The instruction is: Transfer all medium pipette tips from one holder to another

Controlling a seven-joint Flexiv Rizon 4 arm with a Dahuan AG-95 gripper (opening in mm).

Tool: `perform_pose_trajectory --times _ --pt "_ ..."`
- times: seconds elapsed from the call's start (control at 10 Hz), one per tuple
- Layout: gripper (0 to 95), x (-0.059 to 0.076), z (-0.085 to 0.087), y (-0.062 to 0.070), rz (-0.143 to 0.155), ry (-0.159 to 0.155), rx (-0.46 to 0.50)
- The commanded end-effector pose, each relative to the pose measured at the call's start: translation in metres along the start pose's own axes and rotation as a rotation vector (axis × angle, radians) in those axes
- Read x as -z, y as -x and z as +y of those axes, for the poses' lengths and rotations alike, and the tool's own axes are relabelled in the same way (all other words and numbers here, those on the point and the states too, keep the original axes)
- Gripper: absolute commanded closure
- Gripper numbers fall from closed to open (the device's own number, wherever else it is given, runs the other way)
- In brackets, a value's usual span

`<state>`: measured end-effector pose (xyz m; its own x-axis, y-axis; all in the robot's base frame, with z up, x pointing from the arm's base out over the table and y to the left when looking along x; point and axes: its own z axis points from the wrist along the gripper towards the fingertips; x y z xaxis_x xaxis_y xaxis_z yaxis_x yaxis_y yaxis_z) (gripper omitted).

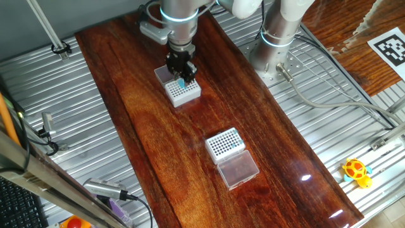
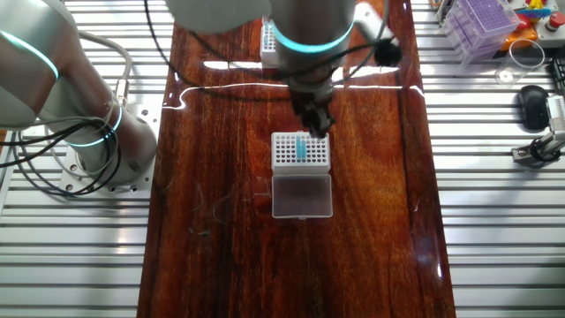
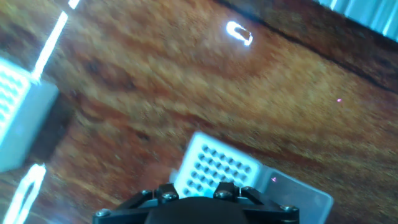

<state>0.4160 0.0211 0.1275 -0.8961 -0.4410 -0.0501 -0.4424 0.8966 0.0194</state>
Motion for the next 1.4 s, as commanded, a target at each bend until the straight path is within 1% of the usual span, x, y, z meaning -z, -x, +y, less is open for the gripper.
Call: perform_pose_trajectory --times 0.1,0.2,0.3,0.4,0.5,0.7,0.9,1.0,1.3,1.4 --pt "57.0 0.007 0.035 0.027 0.012 0.004 -0.050" --pt "57.0 0.008 0.059 0.039 0.020 0.002 -0.085" --pt "57.0 0.009 0.072 0.046 0.023 0.002 -0.101" --pt "57.0 0.009 0.092 0.054 0.024 0.002 -0.125" --pt "57.0 0.009 0.110 0.061 0.032 -0.001 -0.146" --pt "57.0 0.008 0.137 0.069 0.037 -0.002 -0.177" --pt "57.0 0.005 0.157 0.069 0.038 -0.001 -0.185" --pt "57.0 0.005 0.159 0.067 0.041 0.002 -0.171" --pt "57.0 0.004 0.159 0.063 0.043 0.008 -0.164" --pt "76.0 0.005 0.157 0.061 0.036 0.020 -0.165"
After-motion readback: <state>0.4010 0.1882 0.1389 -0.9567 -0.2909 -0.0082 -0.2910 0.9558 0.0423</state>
